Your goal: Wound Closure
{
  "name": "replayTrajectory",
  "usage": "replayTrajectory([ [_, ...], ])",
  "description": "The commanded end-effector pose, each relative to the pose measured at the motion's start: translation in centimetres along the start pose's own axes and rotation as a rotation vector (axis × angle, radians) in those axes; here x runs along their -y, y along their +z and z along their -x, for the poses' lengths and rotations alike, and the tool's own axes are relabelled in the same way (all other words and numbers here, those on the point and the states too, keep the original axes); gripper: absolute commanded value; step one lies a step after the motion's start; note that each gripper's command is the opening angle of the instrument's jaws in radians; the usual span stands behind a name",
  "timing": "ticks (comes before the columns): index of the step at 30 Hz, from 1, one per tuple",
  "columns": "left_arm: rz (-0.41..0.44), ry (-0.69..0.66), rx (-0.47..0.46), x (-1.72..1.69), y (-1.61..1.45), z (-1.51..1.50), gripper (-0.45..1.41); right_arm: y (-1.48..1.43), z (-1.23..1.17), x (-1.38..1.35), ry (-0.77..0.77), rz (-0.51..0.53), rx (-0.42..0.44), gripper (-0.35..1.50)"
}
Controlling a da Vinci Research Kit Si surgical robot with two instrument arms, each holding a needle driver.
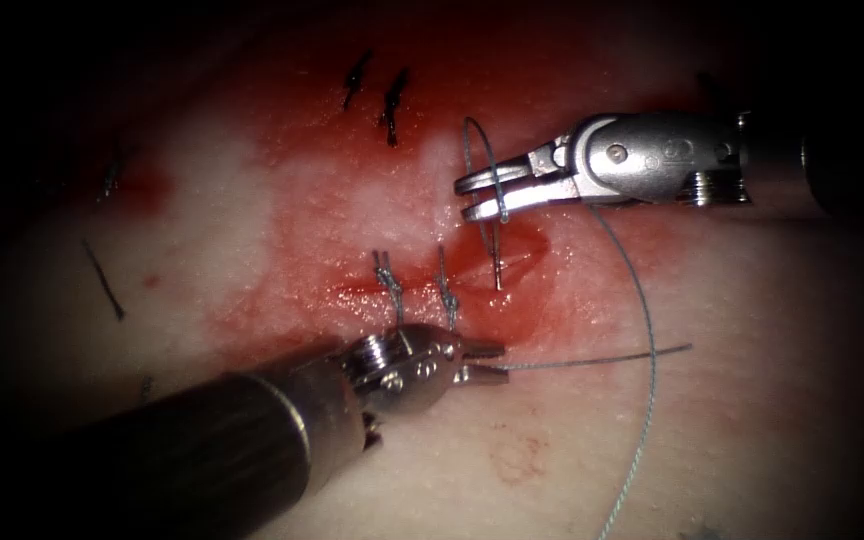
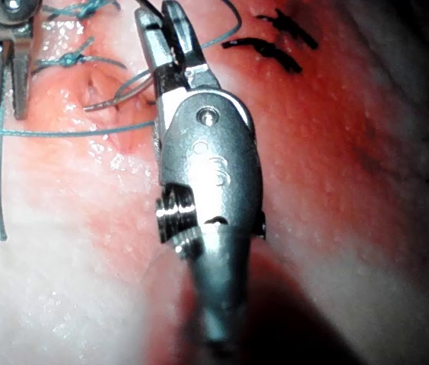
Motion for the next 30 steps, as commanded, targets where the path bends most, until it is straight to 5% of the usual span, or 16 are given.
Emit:
replayTrajectory([
  [1, 0.002, -0.002, 0.003, 0.01, 0.06, 0.02, 0.32, 0.09, 0.05, 0.01, 0.077, -0.007, 0.001, -0.35],
  [4, 0.001, -0.005, 0.004, 0.0, 0.05, 0.04, 0.32, 0.08, 0.07, -0.04, 0.348, -0.013, -0.011, -0.35],
  [11, 0.0, -0.002, 0.009, -0.03, 0.07, 0.06, 0.32, 0.11, 0.17, -0.01, 0.722, -0.047, -0.065, -0.35],
  [18, 0.0, -0.002, 0.009, -0.06, 0.08, 0.05, 0.32, 0.19, 0.3, 0.1, 0.775, -0.059, -0.189, -0.35],
  [30, 0.023, -0.001, 0.006, -0.14, -0.14, 0.04, 0.29, 0.29, 0.54, 0.37, 0.881, -0.018, -0.229, -0.35],
])
